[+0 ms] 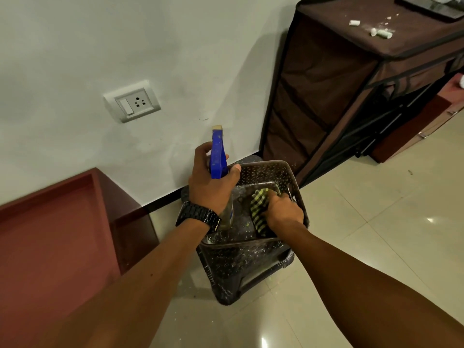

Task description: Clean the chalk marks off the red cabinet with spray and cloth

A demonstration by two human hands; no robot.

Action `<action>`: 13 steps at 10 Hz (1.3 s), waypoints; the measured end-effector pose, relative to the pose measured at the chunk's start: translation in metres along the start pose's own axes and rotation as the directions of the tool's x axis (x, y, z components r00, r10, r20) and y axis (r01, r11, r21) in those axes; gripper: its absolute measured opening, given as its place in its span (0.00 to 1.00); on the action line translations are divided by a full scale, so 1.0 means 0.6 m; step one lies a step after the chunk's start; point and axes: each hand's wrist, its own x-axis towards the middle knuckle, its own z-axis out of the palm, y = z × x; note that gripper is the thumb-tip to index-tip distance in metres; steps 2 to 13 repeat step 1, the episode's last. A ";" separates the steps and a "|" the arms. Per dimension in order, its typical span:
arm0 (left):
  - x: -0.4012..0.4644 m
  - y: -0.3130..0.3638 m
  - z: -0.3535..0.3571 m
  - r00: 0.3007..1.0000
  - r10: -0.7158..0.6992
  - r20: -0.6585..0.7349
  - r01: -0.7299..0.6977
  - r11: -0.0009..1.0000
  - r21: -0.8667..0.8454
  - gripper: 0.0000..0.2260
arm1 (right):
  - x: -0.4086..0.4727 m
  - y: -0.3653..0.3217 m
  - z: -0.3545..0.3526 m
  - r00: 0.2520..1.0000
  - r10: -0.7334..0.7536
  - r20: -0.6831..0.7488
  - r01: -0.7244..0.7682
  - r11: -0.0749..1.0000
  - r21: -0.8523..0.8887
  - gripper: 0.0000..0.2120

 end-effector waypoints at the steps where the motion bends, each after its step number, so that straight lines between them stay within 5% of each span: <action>1: -0.008 0.004 -0.009 1.000 -0.008 0.001 0.008 0.999 -0.033 0.26 | -0.015 0.008 -0.013 0.999 -0.001 -0.047 0.005 0.995 0.096 0.26; 13: -0.008 0.004 -0.009 1.000 -0.008 0.001 0.008 0.999 -0.033 0.26 | -0.015 0.008 -0.013 0.999 -0.001 -0.047 0.005 0.995 0.096 0.26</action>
